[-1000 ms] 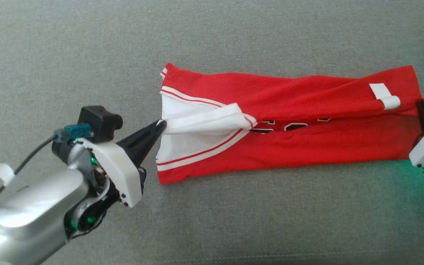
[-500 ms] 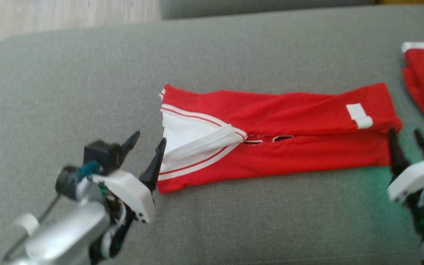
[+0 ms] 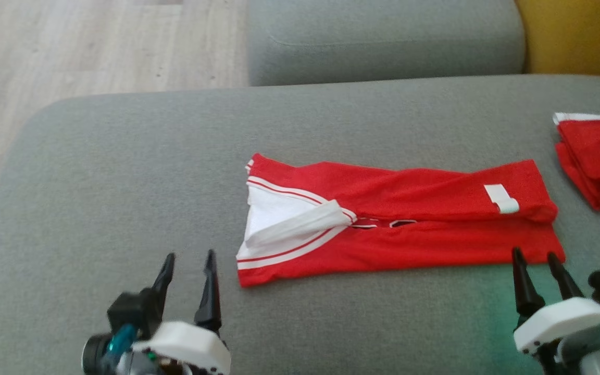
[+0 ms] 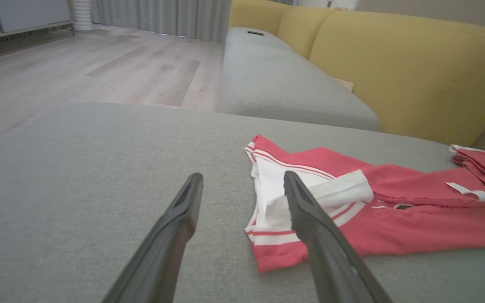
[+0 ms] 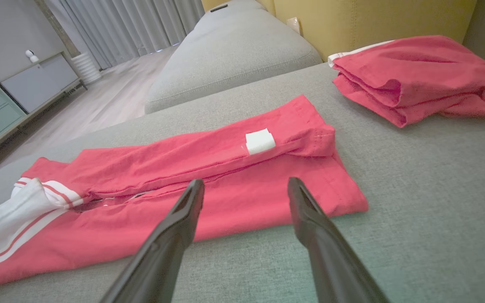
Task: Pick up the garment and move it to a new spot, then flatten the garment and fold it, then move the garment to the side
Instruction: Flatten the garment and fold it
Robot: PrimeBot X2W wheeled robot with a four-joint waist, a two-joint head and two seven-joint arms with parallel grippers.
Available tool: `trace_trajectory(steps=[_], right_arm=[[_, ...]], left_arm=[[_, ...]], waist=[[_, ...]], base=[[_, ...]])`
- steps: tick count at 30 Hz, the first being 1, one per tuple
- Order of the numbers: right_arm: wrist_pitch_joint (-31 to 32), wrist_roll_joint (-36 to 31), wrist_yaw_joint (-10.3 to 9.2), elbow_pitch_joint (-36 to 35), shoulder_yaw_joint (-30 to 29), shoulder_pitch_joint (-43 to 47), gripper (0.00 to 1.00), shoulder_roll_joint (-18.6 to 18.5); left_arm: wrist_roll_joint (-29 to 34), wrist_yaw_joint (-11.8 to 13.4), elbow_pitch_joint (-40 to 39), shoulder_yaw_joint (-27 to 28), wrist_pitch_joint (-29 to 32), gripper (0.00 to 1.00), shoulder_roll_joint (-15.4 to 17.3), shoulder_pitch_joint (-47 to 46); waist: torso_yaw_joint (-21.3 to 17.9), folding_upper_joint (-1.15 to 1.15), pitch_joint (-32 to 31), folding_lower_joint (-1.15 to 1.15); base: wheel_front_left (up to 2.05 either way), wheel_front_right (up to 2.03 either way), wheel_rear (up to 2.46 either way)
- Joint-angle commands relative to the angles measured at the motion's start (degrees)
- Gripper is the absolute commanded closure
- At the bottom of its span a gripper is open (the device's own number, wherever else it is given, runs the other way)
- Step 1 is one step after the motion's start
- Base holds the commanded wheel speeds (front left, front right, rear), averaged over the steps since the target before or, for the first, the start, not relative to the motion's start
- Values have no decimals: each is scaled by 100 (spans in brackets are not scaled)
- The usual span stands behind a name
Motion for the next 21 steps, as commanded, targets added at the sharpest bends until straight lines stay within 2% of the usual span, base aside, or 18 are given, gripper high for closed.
trace_trajectory(steps=[1, 3, 6, 11, 15, 21], right_arm=[[-173, 43, 37, -123, 93, -72, 0, 19], [-232, 53, 37, -96, 59, -30, 0, 65], [-372, 35, 37, -8, -27, 77, 0, 175], [-423, 3, 37, 172, -221, 115, 0, 288], [-249, -19, 37, 399, -537, -116, 0, 246], [347, -259, 37, 991, -1107, -927, 0, -55]], left_arm=[[313, -24, -255, 540, -70, 0, -166, 28], [556, -73, -287, 663, -70, 0, -255, 149], [1272, -235, -331, 851, -70, 0, -468, 442], [2173, -515, -318, 846, -71, 0, -615, 663], [2507, -666, -340, 893, -71, 0, -681, 714], [2728, -877, -341, 931, -71, 0, -807, 740]], waist=[[127, 0, -87, 0], [174, 0, -113, 0], [300, 0, -179, 0], [524, 0, -238, 0], [672, 0, -196, 0], [817, 0, 27, 0]], base=[[0, 0, 0], [0, 0, 0], [0, 0, 0], [0, 0, 0], [0, 0, 0], [0, 0, 0]])
